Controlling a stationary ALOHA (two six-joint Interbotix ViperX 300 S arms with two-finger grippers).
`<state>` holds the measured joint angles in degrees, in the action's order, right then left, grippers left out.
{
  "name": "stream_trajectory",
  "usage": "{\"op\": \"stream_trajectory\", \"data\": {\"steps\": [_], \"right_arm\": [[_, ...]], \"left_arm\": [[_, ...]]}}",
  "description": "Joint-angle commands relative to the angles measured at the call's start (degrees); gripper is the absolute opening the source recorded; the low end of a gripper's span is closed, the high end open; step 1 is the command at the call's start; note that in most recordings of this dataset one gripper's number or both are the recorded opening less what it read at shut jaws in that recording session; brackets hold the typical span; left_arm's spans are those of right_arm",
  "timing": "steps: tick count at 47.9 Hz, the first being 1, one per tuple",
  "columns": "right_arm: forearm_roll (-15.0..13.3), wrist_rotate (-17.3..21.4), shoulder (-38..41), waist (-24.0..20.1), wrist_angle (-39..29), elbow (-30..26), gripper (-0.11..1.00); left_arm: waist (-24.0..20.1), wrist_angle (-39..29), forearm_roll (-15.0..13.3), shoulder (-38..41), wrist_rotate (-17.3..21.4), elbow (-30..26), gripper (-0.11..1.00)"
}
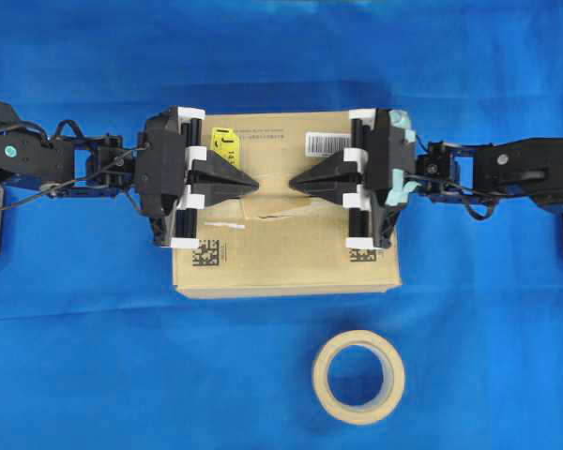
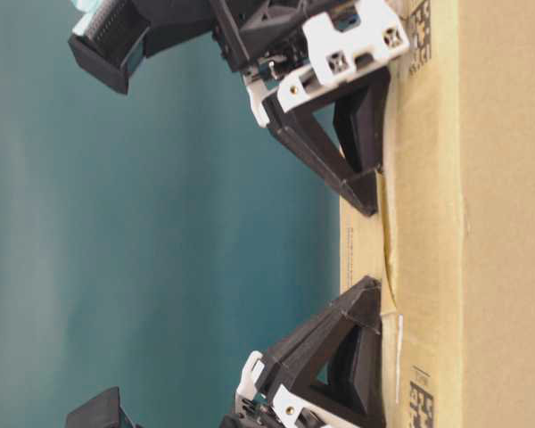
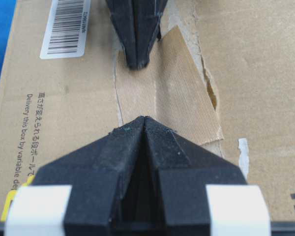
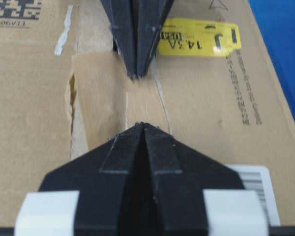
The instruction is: Apply tape along the seams of the closed cardboard box to seal it securely.
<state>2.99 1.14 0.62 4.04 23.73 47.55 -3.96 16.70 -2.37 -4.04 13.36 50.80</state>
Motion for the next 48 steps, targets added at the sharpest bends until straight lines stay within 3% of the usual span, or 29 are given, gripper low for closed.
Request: {"op": "stream_trajectory", "data": {"steps": [1, 24, 48], "right_arm": [[0.35, 0.0, -1.41, -0.18, 0.0, 0.88, -0.01], [-0.35, -0.26, 1.76, -1.41, 0.09, -5.62, -0.01], [-0.26, -0.26, 2.99, -3.87, 0.09, -7.38, -0.01]], "left_arm": [[0.62, 0.35, -0.09, -0.09, 0.0, -0.18, 0.0], [4.83, 2.9, 0.18, 3.87, 0.09, -7.73, 0.0], [7.47, 2.99, 0.26, 4.22, -0.18, -7.73, 0.0]]}}
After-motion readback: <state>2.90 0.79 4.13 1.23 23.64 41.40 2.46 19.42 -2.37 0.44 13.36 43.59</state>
